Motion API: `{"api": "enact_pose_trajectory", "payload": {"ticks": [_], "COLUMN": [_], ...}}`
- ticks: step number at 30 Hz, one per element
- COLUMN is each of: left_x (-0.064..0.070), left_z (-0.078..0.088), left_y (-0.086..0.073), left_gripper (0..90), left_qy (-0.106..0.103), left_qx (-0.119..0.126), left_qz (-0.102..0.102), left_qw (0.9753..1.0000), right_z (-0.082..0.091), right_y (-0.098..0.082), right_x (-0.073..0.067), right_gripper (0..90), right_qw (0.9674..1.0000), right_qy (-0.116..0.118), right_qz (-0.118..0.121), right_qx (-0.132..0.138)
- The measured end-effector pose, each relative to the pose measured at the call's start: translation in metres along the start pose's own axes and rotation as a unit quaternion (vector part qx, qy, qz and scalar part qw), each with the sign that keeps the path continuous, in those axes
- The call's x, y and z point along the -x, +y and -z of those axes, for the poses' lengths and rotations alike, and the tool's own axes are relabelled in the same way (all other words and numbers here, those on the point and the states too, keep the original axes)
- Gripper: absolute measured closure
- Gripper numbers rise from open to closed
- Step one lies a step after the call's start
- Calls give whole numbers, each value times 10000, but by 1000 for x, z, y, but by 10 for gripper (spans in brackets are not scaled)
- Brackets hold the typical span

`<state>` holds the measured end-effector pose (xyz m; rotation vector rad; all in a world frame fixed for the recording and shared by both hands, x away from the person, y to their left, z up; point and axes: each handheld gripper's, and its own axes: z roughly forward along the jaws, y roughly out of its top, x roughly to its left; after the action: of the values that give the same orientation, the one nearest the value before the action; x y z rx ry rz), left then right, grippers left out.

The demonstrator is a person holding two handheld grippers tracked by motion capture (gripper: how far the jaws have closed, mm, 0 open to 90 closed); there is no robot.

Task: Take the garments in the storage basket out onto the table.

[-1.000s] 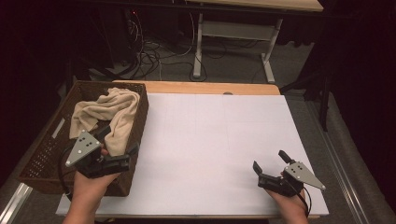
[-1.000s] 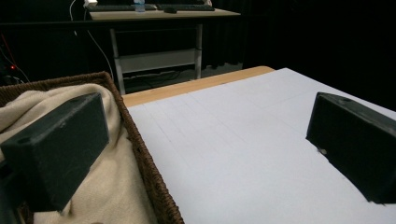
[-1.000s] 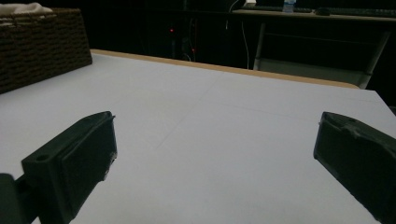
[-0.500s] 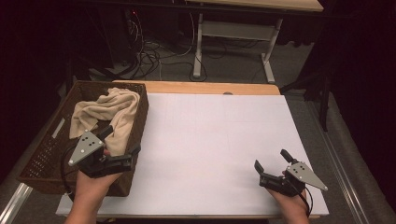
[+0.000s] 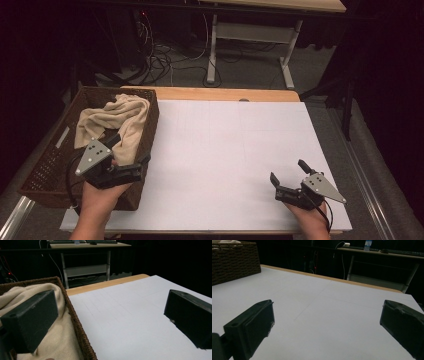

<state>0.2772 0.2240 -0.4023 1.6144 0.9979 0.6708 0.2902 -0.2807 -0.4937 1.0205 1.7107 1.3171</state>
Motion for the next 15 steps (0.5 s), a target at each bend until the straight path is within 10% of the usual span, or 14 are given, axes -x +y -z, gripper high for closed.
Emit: {"api": "enact_pose_trajectory", "payload": {"ticks": [15], "left_x": [-33], "left_z": [20], "left_y": [-1], "left_gripper": [0], "left_qy": [419], "left_qx": [-86], "left_qz": [87], "left_qw": [9990], "right_z": [2], "right_y": [-2], "right_x": [9], "right_gripper": [0], "right_qw": [9999], "right_qy": [-60], "right_qz": [-84], "right_qx": [-65]}}
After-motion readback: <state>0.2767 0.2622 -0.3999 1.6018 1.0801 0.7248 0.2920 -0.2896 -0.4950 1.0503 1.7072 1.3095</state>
